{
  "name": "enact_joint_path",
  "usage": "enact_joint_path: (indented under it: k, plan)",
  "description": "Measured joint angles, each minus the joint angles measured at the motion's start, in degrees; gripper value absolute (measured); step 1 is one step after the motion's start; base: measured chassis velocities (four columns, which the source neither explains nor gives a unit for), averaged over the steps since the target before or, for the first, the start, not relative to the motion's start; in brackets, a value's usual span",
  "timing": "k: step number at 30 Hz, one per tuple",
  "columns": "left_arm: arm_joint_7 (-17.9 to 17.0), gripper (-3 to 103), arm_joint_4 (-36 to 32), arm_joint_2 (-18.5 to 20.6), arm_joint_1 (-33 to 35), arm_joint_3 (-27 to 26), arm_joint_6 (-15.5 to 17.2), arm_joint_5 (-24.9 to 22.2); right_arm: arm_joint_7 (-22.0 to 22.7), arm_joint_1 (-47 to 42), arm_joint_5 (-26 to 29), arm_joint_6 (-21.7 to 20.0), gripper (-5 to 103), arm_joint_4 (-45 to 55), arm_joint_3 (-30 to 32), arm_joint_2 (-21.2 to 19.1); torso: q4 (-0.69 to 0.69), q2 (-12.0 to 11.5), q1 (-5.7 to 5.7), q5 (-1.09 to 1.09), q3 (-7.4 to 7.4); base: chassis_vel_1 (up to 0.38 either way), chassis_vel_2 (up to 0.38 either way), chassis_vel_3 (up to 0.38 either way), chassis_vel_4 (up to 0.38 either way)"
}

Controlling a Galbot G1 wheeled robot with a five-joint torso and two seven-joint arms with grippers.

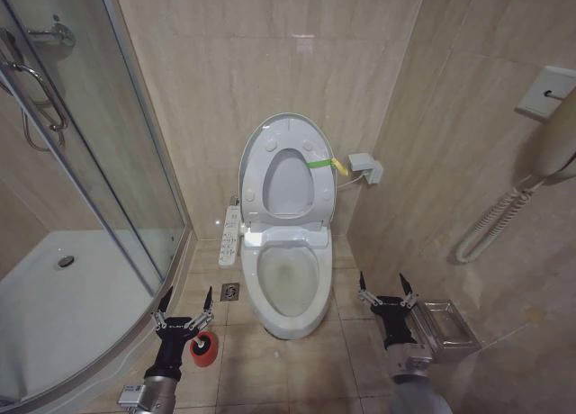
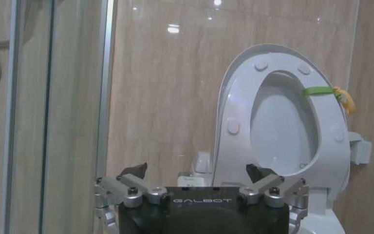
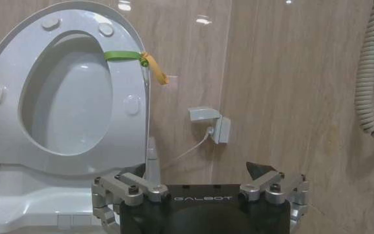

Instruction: Open the toilet lid, clean the toilet bowl with a toilet brush, close the toilet lid, and flush.

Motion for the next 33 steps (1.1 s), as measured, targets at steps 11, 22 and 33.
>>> enact_joint_path:
  k: [11,22,33]
  plan:
    - [0.0,99,0.0,0.0,0.0,0.0,0.0,0.0,0.0,0.0,0.0,0.0,100,0.0,0.0,0.0,0.0,0.0,0.0,0.0,0.0,0.0,0.0,0.0,0.0]
    - [0.0,99,0.0,0.0,0.0,0.0,0.0,0.0,0.0,0.0,0.0,0.0,100,0.0,0.0,0.0,0.0,0.0,0.0,0.0,0.0,0.0,0.0,0.0,0.0]
    - [0.0,99,0.0,0.0,0.0,0.0,0.0,0.0,0.0,0.0,0.0,0.0,100,0.0,0.0,0.0,0.0,0.0,0.0,0.0,0.0,0.0,0.0,0.0,0.0]
